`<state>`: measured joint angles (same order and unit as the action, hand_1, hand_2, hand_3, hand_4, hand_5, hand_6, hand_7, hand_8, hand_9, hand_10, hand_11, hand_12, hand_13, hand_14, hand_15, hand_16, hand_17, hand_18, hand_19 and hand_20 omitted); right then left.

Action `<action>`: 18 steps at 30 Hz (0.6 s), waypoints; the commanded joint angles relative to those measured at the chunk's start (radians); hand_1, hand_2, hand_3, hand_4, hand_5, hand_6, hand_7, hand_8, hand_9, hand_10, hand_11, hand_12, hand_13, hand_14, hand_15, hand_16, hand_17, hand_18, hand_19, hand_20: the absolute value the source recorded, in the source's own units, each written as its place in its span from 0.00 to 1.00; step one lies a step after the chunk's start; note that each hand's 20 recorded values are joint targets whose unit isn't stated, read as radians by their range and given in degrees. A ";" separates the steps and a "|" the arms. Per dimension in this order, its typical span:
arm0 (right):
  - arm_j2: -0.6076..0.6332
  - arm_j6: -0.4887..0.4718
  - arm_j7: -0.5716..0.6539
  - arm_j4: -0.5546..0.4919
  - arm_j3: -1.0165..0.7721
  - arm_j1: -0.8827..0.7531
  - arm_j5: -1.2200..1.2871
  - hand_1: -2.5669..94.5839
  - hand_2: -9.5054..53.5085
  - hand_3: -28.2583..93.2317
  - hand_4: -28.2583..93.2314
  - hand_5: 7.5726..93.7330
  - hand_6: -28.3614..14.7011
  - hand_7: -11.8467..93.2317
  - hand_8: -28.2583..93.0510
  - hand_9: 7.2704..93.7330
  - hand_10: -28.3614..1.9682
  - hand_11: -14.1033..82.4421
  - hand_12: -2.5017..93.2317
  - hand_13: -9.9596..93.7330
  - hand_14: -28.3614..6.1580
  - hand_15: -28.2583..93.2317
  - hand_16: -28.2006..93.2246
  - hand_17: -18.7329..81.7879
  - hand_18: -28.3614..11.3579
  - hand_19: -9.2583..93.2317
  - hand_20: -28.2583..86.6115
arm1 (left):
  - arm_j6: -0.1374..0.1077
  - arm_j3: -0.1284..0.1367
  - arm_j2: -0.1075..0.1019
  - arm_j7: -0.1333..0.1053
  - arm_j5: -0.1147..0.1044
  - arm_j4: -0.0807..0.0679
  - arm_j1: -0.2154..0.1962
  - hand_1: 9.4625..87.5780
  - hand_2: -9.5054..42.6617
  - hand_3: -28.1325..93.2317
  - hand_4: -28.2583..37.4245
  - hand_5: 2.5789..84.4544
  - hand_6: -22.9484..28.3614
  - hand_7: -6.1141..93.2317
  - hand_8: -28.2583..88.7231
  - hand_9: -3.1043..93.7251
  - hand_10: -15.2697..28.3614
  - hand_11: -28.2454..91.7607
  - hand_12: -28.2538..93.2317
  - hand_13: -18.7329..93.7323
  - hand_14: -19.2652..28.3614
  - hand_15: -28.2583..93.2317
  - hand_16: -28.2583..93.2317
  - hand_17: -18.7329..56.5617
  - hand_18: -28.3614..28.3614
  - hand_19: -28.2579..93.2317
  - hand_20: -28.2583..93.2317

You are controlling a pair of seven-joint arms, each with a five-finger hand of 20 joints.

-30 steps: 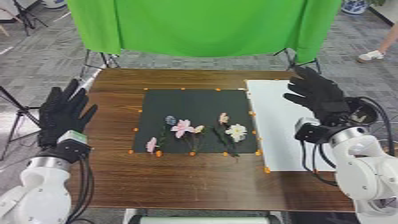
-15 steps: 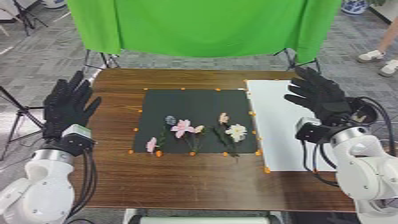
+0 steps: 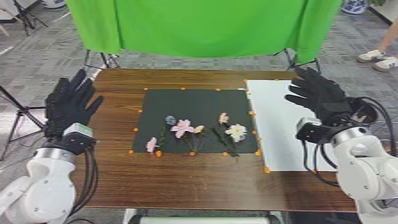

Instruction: Arrange flowers

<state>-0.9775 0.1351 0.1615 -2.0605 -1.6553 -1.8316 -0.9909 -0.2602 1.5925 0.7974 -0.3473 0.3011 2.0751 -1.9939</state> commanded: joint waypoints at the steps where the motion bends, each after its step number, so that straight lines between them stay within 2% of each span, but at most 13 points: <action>1: -0.006 0.006 -0.001 -0.006 0.006 0.002 -0.008 0.10 0.31 0.87 0.01 0.35 0.51 0.18 0.15 0.33 0.50 0.18 0.13 0.36 0.46 0.29 0.34 0.36 0.33 0.30 0.40 | 0.012 -0.001 -0.006 0.004 -0.001 -0.001 0.003 0.17 0.44 0.78 0.00 0.35 0.57 0.09 0.18 0.24 0.62 0.28 0.28 0.24 0.54 0.33 0.14 0.14 0.65 0.45 0.27; 4: -0.004 0.000 -0.003 -0.009 0.003 0.001 -0.011 0.10 0.30 0.87 0.01 0.35 0.51 0.18 0.15 0.33 0.50 0.18 0.13 0.36 0.46 0.29 0.34 0.36 0.33 0.30 0.40 | 0.011 -0.006 -0.014 -0.001 -0.007 -0.002 0.012 0.17 0.44 0.78 0.00 0.35 0.57 0.09 0.18 0.24 0.62 0.29 0.28 0.24 0.55 0.33 0.14 0.14 0.66 0.45 0.27; 8: -0.007 0.002 0.001 -0.003 0.003 0.004 -0.008 0.10 0.30 0.87 0.01 0.35 0.51 0.18 0.15 0.33 0.50 0.18 0.13 0.37 0.46 0.29 0.34 0.36 0.33 0.30 0.40 | 0.007 -0.014 -0.012 -0.007 -0.012 -0.002 0.018 0.17 0.44 0.78 0.00 0.35 0.57 0.09 0.18 0.25 0.63 0.29 0.28 0.24 0.55 0.33 0.14 0.14 0.66 0.46 0.27; 10: -0.008 0.006 0.003 -0.005 0.001 0.000 -0.009 0.10 0.30 0.87 0.01 0.35 0.51 0.18 0.15 0.33 0.50 0.18 0.13 0.37 0.46 0.29 0.34 0.36 0.33 0.30 0.40 | 0.009 -0.017 -0.009 0.001 -0.011 -0.004 0.024 0.17 0.44 0.78 0.00 0.36 0.58 0.09 0.18 0.25 0.63 0.29 0.28 0.24 0.55 0.33 0.14 0.14 0.66 0.46 0.27; 18: -0.003 0.000 0.001 0.003 0.008 0.015 -0.008 0.10 0.31 0.87 0.01 0.36 0.52 0.18 0.15 0.33 0.50 0.18 0.13 0.37 0.46 0.29 0.34 0.36 0.33 0.30 0.40 | 0.004 -0.009 -0.017 -0.009 -0.013 0.000 0.022 0.17 0.44 0.78 0.00 0.36 0.58 0.09 0.18 0.25 0.63 0.29 0.28 0.24 0.56 0.33 0.15 0.14 0.67 0.46 0.27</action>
<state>-0.9805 0.1340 0.1643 -2.0587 -1.6520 -1.8267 -0.9928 -0.2598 1.5762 0.7871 -0.3513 0.2950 2.0743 -1.9730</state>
